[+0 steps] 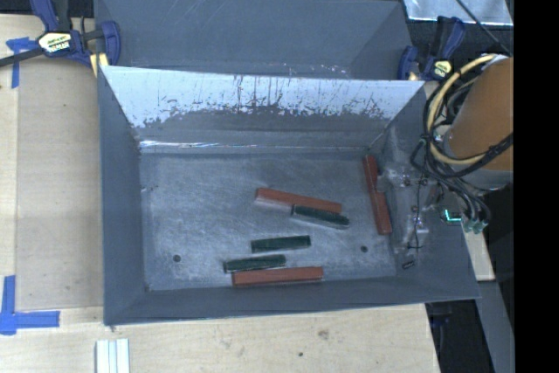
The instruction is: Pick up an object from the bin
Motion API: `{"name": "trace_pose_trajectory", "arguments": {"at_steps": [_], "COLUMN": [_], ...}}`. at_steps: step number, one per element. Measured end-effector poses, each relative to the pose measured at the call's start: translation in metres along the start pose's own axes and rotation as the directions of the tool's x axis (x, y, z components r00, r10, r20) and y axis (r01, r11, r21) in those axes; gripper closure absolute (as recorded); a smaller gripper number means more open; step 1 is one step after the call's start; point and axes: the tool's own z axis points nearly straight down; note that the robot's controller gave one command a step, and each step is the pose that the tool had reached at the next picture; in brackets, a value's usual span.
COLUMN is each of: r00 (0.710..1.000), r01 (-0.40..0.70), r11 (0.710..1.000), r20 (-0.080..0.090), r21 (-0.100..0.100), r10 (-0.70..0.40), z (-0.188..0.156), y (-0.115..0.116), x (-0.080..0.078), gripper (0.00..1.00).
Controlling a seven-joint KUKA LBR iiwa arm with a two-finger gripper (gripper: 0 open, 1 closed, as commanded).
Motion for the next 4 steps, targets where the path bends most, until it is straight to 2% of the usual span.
{"name": "trace_pose_trajectory", "arguments": {"at_steps": [1, 2, 3, 4], "r00": [1.0, 0.999, 1.0, 1.0], "r01": [0.003, 0.036, 0.024, 0.024], "r11": [1.0, 0.999, 1.0, 1.0], "r20": [0.008, 0.011, 0.01, 0.01], "r21": [0.001, -0.002, 0.001, 0.001], "r10": [-0.003, -0.036, -0.024, -0.024], "z": [-0.004, 0.094, 0.104, 0.104], "y": [0.0, 0.057, 0.048, 0.048], "x": [-0.002, -0.046, -0.053, -0.053], "gripper": [0.0, 0.0, 1.0, 1.0]}}
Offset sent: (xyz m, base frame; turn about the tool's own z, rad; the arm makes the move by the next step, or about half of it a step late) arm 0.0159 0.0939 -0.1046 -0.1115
